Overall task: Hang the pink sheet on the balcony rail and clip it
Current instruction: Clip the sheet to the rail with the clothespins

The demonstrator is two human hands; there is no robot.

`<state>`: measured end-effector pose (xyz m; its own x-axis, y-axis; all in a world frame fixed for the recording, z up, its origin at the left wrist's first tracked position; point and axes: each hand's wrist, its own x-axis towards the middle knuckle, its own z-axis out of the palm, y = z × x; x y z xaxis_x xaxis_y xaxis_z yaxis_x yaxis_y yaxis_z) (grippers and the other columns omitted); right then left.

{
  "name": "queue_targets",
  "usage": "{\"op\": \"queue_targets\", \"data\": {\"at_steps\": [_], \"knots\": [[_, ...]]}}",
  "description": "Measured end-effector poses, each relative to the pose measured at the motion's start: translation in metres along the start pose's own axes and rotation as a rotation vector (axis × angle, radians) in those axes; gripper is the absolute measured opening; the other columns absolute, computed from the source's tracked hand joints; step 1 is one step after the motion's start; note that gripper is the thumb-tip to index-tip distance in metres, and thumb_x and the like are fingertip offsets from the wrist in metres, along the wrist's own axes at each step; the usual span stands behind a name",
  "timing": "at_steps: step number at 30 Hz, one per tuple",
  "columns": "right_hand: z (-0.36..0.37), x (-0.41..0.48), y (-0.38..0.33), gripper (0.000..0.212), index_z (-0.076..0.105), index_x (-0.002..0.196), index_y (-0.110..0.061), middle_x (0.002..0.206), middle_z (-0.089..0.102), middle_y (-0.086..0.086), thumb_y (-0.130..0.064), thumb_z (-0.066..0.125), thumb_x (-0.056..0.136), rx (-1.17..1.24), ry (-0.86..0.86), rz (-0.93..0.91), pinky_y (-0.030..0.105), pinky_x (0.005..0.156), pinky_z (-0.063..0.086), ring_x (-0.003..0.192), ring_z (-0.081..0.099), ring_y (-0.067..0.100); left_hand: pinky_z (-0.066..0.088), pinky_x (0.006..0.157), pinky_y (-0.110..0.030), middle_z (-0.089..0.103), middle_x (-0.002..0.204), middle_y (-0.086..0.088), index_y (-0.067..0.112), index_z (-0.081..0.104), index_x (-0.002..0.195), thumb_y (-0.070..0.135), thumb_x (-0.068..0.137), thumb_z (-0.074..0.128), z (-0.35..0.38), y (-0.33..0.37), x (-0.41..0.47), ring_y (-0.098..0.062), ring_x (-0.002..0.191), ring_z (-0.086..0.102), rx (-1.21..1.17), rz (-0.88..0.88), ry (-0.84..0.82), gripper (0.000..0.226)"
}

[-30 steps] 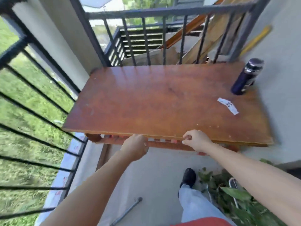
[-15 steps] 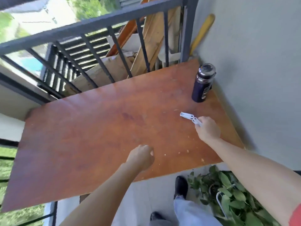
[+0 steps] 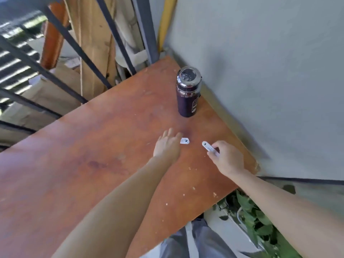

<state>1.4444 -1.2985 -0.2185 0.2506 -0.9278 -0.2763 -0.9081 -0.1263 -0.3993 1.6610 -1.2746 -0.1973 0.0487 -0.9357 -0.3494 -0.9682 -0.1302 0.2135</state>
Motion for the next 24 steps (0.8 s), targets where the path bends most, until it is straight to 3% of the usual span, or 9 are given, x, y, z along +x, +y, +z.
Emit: {"op": "queue_targets", "data": {"at_steps": [3,6,9,11,13,15,17,21,24], "knots": [[-0.007,-0.008,0.017,0.016,0.063,0.093,-0.026,0.084,0.062,-0.011,-0.040,0.067,0.086,0.057,0.034,0.037,0.029,0.050,0.039,0.063,0.056,0.013,0.040,0.093,-0.035,0.045,0.126,-0.005,0.022,0.056,0.122,0.012,0.086,0.059,0.014,0.007,0.019,-0.026,0.116,0.045,0.059,0.058,-0.008,0.038],[-0.009,-0.010,0.022,0.018,0.059,0.088,-0.027,0.076,0.063,-0.010,-0.037,0.072,0.082,0.123,0.036,0.051,0.030,0.052,0.043,0.063,0.057,0.012,0.040,0.091,-0.036,0.050,0.116,-0.006,0.016,0.062,0.107,0.007,0.085,0.055,0.025,0.005,0.020,-0.027,0.109,0.048,0.080,0.068,0.041,0.025],[-0.010,-0.010,0.016,0.021,0.054,0.085,-0.026,0.072,0.062,-0.010,-0.033,0.074,0.081,0.148,0.003,-0.005,0.024,0.047,0.035,0.060,0.056,0.009,0.043,0.094,-0.040,0.057,0.105,-0.008,0.012,0.066,0.097,0.007,0.082,0.061,0.028,-0.004,0.006,-0.031,0.102,0.054,0.014,0.051,0.086,0.017],[-0.009,-0.007,0.002,0.025,0.051,0.084,-0.026,0.075,0.063,-0.011,-0.032,0.075,0.081,0.159,-0.041,-0.058,0.025,0.050,0.039,0.062,0.057,0.010,0.043,0.090,-0.038,0.061,0.106,-0.009,0.011,0.064,0.097,0.011,0.085,0.062,0.021,-0.013,-0.015,-0.032,0.103,0.058,-0.027,0.004,0.089,0.013],[-0.010,-0.003,-0.019,0.026,0.052,0.091,-0.028,0.084,0.065,-0.013,-0.031,0.076,0.081,0.166,-0.091,-0.120,0.030,0.058,0.047,0.069,0.061,0.013,0.040,0.080,-0.035,0.061,0.107,-0.007,0.011,0.059,0.101,0.018,0.092,0.056,0.011,-0.025,-0.042,-0.031,0.099,0.060,-0.039,-0.083,0.064,0.012],[-0.009,-0.003,-0.049,0.038,0.053,0.114,-0.030,0.098,0.065,-0.014,-0.031,0.074,0.083,0.136,-0.148,-0.221,0.032,0.069,0.049,0.081,0.062,0.016,0.035,0.068,-0.032,0.062,0.103,-0.006,0.011,0.054,0.102,0.024,0.097,0.049,0.001,-0.040,-0.082,-0.031,0.091,0.060,-0.026,-0.205,0.049,0.014],[-0.005,-0.008,-0.083,0.052,0.049,0.132,-0.029,0.109,0.063,-0.013,-0.031,0.072,0.085,0.082,-0.205,-0.366,0.032,0.077,0.048,0.092,0.062,0.017,0.038,0.066,-0.035,0.062,0.102,-0.006,0.011,0.053,0.102,0.025,0.096,0.049,-0.003,-0.056,-0.131,-0.033,0.089,0.059,-0.059,-0.334,0.047,0.015],[0.013,-0.038,-0.147,0.032,0.060,0.118,-0.028,0.095,0.052,-0.012,-0.030,0.068,0.087,-0.068,-0.314,-0.648,0.029,0.065,0.038,0.081,0.052,0.014,0.045,0.073,-0.037,0.060,0.110,-0.004,0.013,0.051,0.112,0.026,0.090,0.059,-0.002,-0.080,-0.236,-0.032,0.097,0.061,-0.139,-0.577,0.070,0.027],[0.030,-0.077,-0.191,0.023,0.061,0.109,-0.026,0.094,0.049,-0.010,-0.028,0.065,0.087,-0.129,-0.375,-0.844,0.031,0.066,0.040,0.091,0.054,0.017,0.046,0.082,-0.038,0.058,0.114,-0.005,0.015,0.056,0.112,0.029,0.087,0.065,0.007,-0.085,-0.315,-0.033,0.104,0.060,-0.188,-0.765,0.093,0.030]]}}
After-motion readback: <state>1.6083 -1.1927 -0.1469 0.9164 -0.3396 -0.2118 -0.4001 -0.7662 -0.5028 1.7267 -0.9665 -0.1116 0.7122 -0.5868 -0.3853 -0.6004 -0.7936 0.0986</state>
